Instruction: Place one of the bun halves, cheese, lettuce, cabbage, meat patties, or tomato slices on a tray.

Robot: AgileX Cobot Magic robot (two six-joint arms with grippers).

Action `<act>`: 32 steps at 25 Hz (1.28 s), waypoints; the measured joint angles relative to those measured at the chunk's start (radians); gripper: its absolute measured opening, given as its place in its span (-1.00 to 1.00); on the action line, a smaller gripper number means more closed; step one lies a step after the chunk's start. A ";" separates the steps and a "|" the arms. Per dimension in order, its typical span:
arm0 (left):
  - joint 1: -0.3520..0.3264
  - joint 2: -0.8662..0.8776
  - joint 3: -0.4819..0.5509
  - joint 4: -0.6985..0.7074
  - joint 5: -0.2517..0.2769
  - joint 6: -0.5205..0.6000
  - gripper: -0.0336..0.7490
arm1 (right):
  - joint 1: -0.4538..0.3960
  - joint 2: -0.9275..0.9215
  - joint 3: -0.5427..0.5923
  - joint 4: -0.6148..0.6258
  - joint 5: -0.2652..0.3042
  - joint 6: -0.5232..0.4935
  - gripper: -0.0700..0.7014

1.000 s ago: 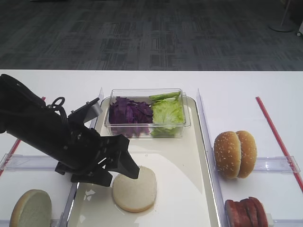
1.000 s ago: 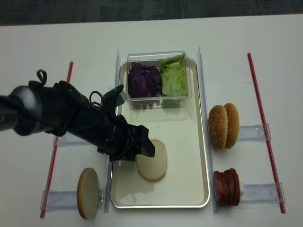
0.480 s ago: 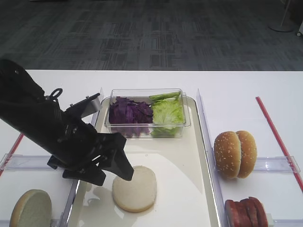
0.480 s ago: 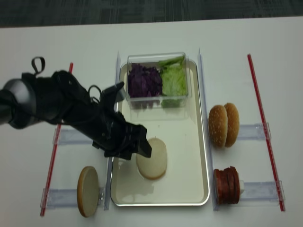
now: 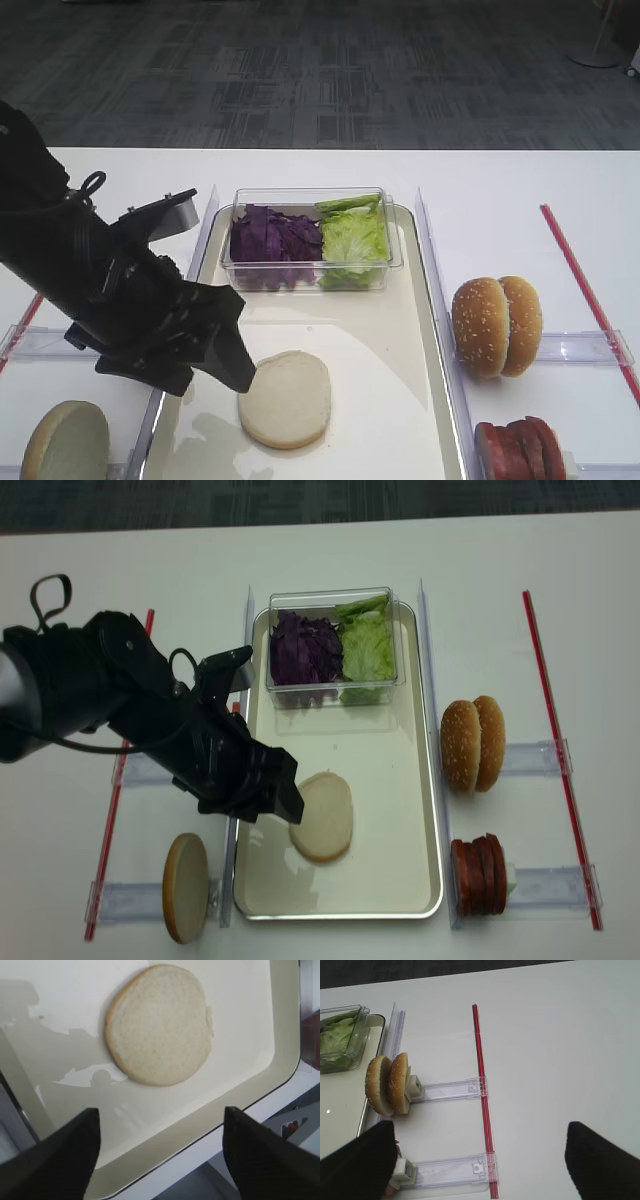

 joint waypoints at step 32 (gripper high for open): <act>0.000 -0.170 -0.092 0.618 0.297 -0.318 0.29 | 0.000 0.000 0.000 0.000 0.000 0.000 0.97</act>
